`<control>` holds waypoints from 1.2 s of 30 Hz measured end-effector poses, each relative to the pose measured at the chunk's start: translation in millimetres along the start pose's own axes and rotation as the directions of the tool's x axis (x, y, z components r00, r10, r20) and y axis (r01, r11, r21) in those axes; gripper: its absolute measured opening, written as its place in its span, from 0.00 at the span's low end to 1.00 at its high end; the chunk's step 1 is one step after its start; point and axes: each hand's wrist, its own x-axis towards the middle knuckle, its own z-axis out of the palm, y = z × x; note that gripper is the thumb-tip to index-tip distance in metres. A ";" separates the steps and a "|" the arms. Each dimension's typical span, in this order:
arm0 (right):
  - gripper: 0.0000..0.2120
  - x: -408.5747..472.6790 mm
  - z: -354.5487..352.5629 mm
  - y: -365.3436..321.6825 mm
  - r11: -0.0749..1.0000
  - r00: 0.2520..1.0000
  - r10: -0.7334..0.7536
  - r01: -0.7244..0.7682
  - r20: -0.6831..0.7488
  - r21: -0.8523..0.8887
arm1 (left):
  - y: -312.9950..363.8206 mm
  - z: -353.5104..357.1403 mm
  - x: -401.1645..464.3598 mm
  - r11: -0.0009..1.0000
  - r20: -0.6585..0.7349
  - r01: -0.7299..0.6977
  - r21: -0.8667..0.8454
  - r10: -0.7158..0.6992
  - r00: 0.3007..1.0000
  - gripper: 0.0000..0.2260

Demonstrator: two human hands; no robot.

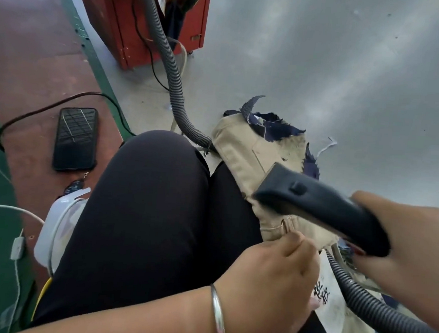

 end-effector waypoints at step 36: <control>0.20 -55.7 53.0 74.4 0.856 0.987 0.160 -0.135 -0.008 0.499 | -41.8 -31.3 -30.4 0.951 -0.100 0.279 -0.130 -0.293 0.951 0.16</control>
